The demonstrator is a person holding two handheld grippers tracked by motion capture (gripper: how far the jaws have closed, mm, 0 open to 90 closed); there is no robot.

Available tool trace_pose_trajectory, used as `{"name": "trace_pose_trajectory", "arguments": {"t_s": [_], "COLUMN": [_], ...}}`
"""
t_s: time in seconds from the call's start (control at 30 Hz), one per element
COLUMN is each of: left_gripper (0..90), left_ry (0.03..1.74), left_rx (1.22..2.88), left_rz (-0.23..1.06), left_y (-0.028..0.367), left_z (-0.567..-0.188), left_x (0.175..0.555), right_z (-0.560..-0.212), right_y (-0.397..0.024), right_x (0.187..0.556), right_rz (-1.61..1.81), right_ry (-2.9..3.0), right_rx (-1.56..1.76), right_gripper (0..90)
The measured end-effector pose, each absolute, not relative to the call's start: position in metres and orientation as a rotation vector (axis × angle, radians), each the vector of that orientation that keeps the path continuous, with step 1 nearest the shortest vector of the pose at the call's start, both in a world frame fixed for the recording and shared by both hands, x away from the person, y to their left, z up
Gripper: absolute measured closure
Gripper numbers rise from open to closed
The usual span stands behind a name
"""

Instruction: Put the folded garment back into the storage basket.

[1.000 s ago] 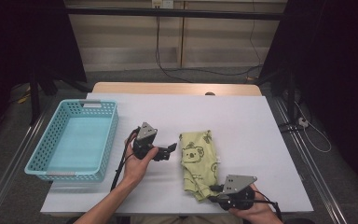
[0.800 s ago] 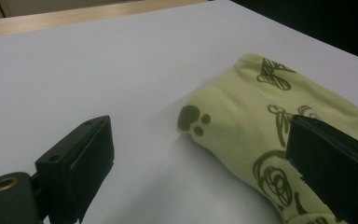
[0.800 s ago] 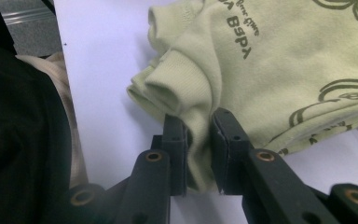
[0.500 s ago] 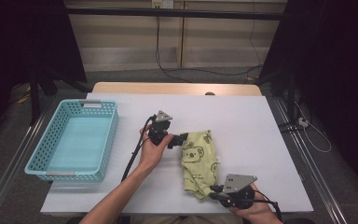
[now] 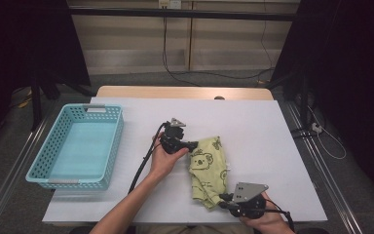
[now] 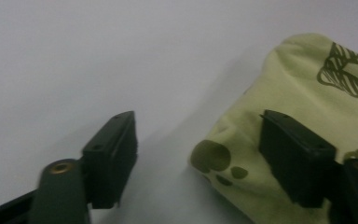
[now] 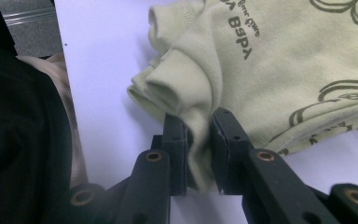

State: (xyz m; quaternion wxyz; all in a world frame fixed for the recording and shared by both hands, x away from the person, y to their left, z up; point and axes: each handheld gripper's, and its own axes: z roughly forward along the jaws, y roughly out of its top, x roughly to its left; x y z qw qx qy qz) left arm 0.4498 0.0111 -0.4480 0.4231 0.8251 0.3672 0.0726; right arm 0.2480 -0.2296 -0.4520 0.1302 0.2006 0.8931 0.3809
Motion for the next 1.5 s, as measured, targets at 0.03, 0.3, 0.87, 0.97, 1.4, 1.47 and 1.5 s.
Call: {"name": "trace_pose_trajectory", "arguments": {"t_s": [0.03,0.3,0.87,0.97,1.4,1.47,1.5], "left_gripper": [31.3,41.9,77.8,80.4,83.3,83.3,83.3], "left_ry": [0.925,0.951,0.903,0.901,0.9,0.904,0.892], "left_rx": [2.069,2.104,2.091,2.106,2.032,2.0,2.002], "left_rz": [0.189,0.168,0.127,0.164,0.106,0.098,0.095], "left_y": [0.011,0.01,0.004,0.001,0.009,0.009,0.01], "left_z": [-0.449,-0.457,-0.457,-0.455,-0.45,-0.447,-0.444], "left_x": [0.449,0.447,0.435,0.433,0.44,0.439,0.44], "right_z": [-0.452,-0.452,-0.452,-0.452,-0.448,-0.446,-0.446], "right_y": [-0.23,-0.229,-0.229,-0.228,-0.23,-0.23,-0.23], "right_x": [0.248,0.248,0.248,0.247,0.248,0.247,0.247], "right_rz": [1.106,1.104,1.099,1.097,1.146,1.163,1.163], "right_ry": [2.595,2.591,2.592,2.587,2.572,2.563,2.563], "right_rx": [0.583,0.574,0.588,0.593,0.607,0.609,0.609], "right_gripper": [77.1,77.1,77.0,77.2,79.4,79.5,79.5]}}
